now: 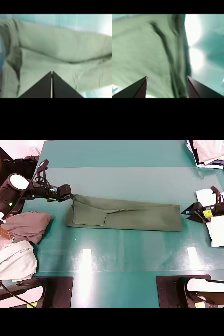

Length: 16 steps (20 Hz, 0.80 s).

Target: Fold the shirts.

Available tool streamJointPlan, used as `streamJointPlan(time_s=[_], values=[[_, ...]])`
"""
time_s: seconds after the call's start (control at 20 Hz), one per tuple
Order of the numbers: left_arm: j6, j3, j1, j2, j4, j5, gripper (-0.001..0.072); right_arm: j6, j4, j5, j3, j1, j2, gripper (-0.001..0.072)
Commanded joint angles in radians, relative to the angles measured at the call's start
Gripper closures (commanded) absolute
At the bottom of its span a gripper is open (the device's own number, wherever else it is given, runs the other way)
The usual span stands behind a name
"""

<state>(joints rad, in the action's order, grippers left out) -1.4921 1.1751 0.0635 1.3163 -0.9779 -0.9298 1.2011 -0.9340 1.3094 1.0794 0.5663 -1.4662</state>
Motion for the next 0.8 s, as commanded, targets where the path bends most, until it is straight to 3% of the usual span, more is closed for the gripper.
streamJointPlan(time_s=[0.0,0.3,0.4,0.45,0.65,0.75], values=[[0.008,0.004,0.03,0.002,-0.008,-0.036,0.0681,-0.086,0.059,-0.008,-0.042,0.053,-0.034,0.0159],[0.007,0.004,0.066,0.003,-0.006,-0.034,0.0681,-0.137,0.158,-0.005,-0.042,0.01,-0.158,0.0164],[0.007,0.004,0.066,0.003,-0.006,-0.034,0.0681,-0.148,0.168,-0.009,-0.042,-0.026,-0.172,0.028],[0.007,0.004,0.066,0.003,-0.006,-0.035,0.0681,-0.161,0.169,-0.011,-0.042,-0.042,-0.172,0.0283],[0.006,0.004,0.066,0.003,0.0,-0.045,0.0682,-0.188,0.183,0.0,-0.014,-0.072,-0.165,0.0693],[0.007,0.004,0.07,0.003,0.029,-0.036,0.0682,-0.19,0.183,0.02,0.013,-0.074,-0.135,0.0691]])
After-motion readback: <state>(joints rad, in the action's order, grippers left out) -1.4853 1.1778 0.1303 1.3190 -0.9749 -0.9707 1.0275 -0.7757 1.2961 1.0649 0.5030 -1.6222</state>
